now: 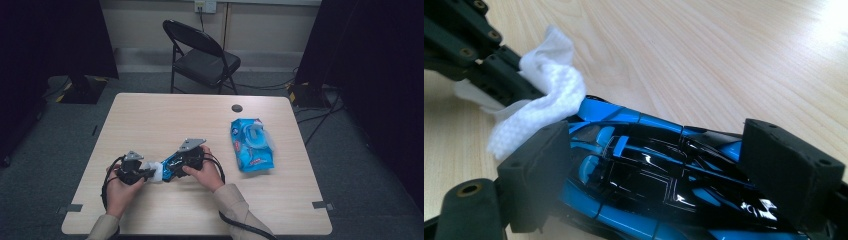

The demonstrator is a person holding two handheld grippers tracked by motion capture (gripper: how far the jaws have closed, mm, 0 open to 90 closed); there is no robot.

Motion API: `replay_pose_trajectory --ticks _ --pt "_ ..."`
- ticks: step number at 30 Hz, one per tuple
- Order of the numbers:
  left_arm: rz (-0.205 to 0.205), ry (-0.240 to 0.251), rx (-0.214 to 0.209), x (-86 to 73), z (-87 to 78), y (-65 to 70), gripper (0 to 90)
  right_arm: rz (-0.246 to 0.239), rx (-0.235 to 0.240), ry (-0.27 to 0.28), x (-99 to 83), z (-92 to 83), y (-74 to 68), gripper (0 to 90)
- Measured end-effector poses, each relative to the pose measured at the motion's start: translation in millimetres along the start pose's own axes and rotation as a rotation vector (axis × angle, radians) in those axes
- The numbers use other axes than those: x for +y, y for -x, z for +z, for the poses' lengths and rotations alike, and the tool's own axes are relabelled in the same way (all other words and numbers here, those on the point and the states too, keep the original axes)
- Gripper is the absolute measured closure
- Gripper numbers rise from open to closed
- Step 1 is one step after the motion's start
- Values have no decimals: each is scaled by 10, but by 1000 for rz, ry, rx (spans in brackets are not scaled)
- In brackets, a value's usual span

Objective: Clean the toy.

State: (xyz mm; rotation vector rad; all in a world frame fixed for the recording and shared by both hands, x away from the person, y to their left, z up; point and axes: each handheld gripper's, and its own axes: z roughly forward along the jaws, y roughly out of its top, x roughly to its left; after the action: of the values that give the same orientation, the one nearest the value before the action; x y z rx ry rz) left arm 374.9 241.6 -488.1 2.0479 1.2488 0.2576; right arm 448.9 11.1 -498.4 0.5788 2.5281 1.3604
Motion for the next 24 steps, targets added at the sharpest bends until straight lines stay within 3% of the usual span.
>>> replay_pose_trajectory --ticks 11,18,24 --pt "8 5 -68 -109 -41 176 867 3 -2 4 -6 -1 -3 133" --pt "54 -16 -96 -87 13 347 866 2 -3 4 -6 -2 -5 133" --pt "77 -24 -115 -65 27 351 864 1 -2 -1 3 -1 4 133"
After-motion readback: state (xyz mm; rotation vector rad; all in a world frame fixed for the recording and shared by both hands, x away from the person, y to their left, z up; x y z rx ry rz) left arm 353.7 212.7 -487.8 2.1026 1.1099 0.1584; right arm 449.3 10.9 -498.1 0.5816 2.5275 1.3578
